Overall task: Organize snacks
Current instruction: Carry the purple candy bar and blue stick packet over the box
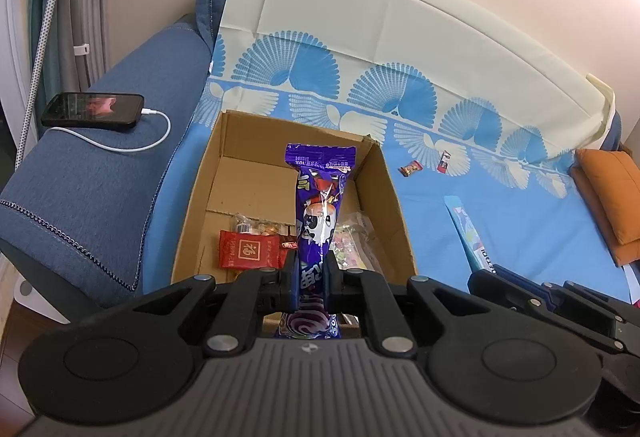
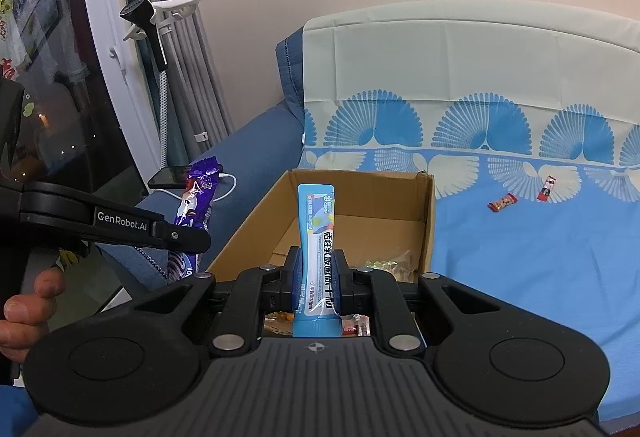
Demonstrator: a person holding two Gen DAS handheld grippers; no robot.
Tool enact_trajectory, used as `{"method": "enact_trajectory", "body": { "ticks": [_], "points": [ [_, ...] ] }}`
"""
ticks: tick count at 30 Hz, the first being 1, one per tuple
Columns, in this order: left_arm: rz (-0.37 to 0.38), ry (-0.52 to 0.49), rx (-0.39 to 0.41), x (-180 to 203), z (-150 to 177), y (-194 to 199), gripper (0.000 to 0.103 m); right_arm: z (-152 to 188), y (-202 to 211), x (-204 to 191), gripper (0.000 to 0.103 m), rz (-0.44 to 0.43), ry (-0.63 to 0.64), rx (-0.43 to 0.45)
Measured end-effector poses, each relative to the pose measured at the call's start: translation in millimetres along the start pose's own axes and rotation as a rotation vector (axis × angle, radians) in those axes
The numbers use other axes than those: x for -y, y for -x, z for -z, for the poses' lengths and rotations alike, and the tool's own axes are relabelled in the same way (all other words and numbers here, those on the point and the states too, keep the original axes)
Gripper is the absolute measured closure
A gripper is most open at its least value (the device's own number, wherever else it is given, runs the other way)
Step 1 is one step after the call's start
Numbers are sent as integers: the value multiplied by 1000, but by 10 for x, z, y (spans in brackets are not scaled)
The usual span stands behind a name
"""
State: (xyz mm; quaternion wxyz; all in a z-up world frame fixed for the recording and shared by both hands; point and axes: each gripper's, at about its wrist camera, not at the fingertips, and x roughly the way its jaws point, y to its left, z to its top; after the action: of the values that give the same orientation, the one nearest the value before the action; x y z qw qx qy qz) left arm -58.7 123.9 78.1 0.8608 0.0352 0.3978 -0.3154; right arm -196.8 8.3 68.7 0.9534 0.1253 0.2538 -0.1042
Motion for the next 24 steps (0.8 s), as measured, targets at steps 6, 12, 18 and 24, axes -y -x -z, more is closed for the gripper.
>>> {"method": "enact_trajectory", "body": {
  "ticks": [6,12,18,24],
  "points": [
    [-7,-2,0,-2,-25,-40,92,-14,-41,15,87,6,-6,1],
    [-13,2,-4,-19,-78,-105,92,-42,-108,43,87,12,-11,-1],
    [-21,7,-8,-27,-150,-198,92,-122,-238,95,87,15,-17,-7],
    [-23,10,-17,-45,-261,-341,92,-177,-398,144,87,13,-23,-18]
  ]
}}
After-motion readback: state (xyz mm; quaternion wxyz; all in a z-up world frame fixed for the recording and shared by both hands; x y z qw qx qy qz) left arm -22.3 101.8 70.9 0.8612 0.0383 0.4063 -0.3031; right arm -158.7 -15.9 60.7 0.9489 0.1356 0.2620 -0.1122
